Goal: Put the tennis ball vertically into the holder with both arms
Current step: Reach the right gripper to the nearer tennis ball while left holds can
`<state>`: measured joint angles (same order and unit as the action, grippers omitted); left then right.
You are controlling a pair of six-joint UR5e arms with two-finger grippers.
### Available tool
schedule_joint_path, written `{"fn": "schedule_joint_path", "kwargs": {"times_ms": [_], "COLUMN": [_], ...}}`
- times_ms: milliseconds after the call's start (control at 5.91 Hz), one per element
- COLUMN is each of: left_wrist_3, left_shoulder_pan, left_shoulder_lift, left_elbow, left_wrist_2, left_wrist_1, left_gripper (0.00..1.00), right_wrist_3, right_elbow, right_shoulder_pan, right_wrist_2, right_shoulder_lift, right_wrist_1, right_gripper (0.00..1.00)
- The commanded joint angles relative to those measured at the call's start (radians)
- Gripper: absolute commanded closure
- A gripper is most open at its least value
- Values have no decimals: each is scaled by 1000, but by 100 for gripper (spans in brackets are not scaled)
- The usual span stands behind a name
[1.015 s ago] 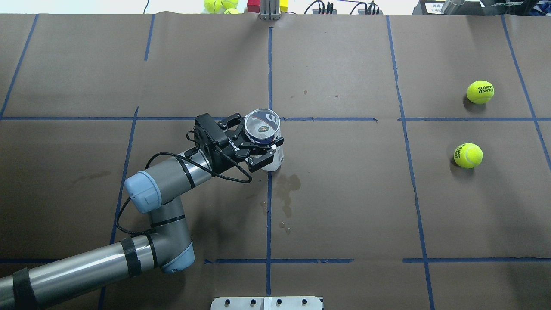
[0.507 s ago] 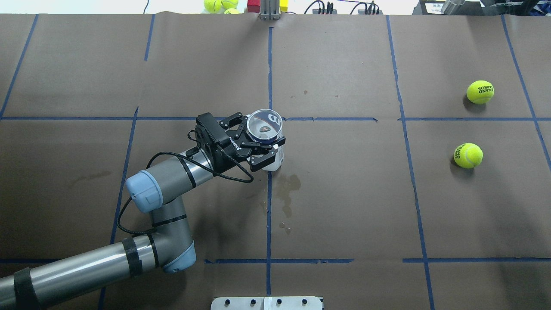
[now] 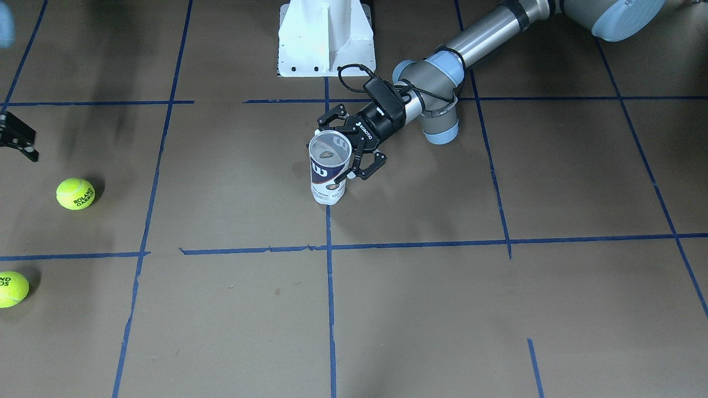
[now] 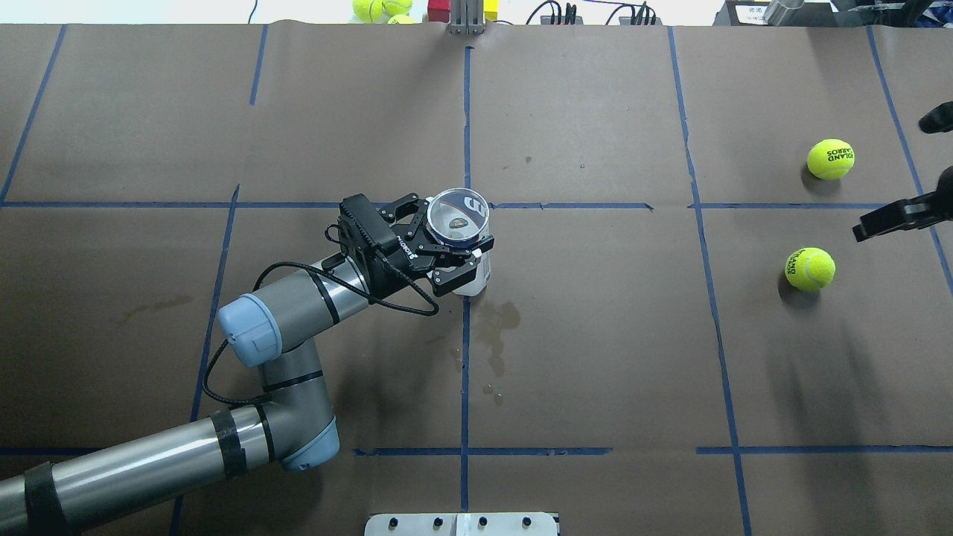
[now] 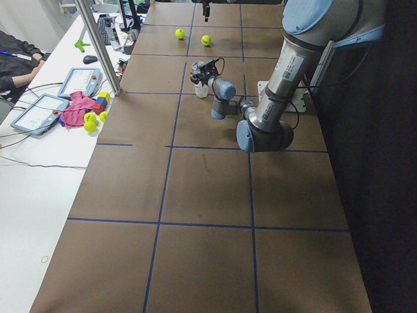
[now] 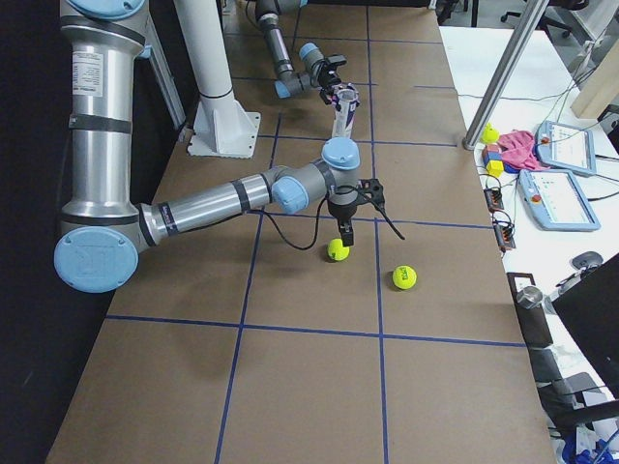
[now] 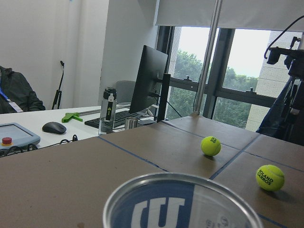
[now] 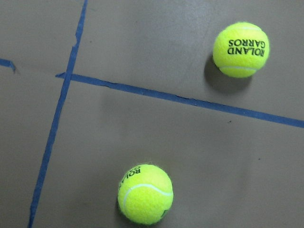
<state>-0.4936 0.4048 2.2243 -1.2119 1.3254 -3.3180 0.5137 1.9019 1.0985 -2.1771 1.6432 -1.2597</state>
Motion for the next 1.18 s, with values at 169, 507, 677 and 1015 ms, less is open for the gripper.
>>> {"fn": "schedule_joint_path", "kwargs": {"times_ms": [169,507,677,1015], "left_wrist_3": [3,1,3,3], "left_shoulder_pan": [0,0,0,0], "left_shoulder_lift": [-2,-2,-3,-5], "left_elbow": [0,0,0,0], "left_wrist_2": [0,0,0,0], "left_wrist_1": [2,2,2,2], "left_gripper": [8,8,8,8], "right_wrist_3": [111,117,115,109], "right_elbow": [-153,-156,-171,-254], "right_shoulder_pan": [-104,-146,-169,-190], "right_wrist_2": [82,105,106,131], "right_shoulder_lift": [-14,-17,-17,-19], "right_wrist_1": [259,260,260,319], "right_gripper": [0,0,0,0]}}
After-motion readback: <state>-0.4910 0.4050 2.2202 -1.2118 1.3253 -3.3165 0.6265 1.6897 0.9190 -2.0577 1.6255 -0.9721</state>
